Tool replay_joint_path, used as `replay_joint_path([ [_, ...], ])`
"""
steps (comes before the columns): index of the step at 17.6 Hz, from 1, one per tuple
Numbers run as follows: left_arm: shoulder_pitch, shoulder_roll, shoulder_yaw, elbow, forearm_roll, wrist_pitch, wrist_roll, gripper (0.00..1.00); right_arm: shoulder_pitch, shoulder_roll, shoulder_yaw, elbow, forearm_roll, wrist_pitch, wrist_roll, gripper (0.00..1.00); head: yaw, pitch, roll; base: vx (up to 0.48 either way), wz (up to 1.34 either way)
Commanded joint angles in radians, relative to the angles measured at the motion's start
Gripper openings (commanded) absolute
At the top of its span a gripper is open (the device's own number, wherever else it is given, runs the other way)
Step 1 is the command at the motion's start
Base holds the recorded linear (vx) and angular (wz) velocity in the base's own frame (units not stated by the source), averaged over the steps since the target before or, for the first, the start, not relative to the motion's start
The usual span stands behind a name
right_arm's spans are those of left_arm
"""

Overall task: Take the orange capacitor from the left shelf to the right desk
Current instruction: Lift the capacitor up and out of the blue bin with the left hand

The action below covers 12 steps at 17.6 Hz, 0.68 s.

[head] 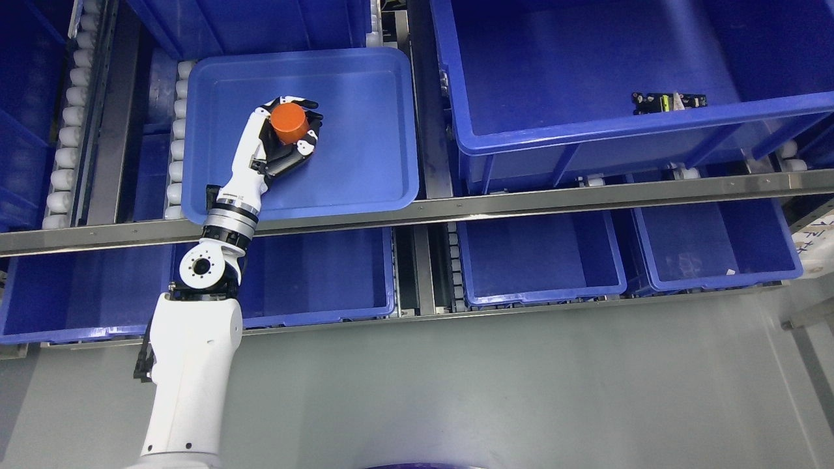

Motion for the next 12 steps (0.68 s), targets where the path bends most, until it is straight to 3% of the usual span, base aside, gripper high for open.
replay_joint_path([
  [1,0.001,0.006,0.061,-0.131,0.089,-0.046,0.001,0.00,0.023,-0.017,-0.018,-0.017,0.003,0.000,-0.003,1.00,0.0000,0.000,0.000,0.000,0.00],
  [8,0.045,0.006,0.055,-0.325,0.176,-0.161,0.002,0.00,0.023,-0.017,-0.018,-0.017,0.003,0.000,-0.003,1.00,0.0000,0.000,0.000,0.000,0.00],
  [12,0.136,0.006,0.055,-0.432,0.176,-0.164,0.008,0.00,0.023,-0.017,-0.017,-0.017,0.003,0.000,-0.002,1.00,0.0000,0.000,0.000,0.000,0.00],
])
